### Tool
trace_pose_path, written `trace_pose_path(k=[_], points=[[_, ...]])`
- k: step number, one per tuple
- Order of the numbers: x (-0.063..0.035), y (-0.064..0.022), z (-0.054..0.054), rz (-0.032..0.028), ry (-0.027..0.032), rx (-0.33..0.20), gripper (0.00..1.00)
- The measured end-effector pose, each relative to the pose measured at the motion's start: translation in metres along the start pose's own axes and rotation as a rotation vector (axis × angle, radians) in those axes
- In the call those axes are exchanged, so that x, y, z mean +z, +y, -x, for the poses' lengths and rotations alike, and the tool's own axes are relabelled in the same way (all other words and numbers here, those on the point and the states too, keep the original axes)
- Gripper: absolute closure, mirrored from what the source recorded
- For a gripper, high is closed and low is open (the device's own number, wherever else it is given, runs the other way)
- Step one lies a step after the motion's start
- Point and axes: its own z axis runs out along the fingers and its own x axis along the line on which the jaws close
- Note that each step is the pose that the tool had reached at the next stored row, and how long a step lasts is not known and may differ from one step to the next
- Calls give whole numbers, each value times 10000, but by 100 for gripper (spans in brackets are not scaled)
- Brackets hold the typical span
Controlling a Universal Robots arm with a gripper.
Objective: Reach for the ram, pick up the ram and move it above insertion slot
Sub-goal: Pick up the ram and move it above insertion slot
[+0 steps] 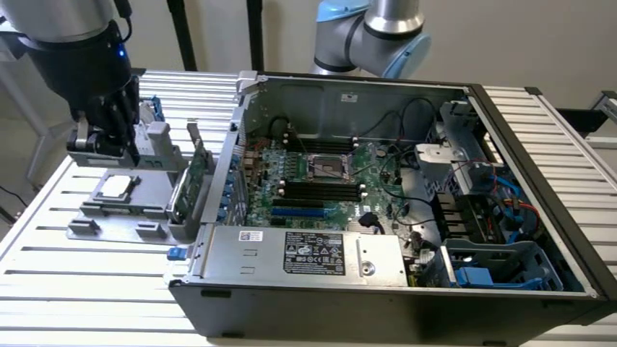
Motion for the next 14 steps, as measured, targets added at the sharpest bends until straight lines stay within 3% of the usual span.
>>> trace_pose_path(k=[8, 14], points=[[-270, -345, 6, 58, -47, -11, 86], [-338, -613, 3, 76, -64, -15, 86]])
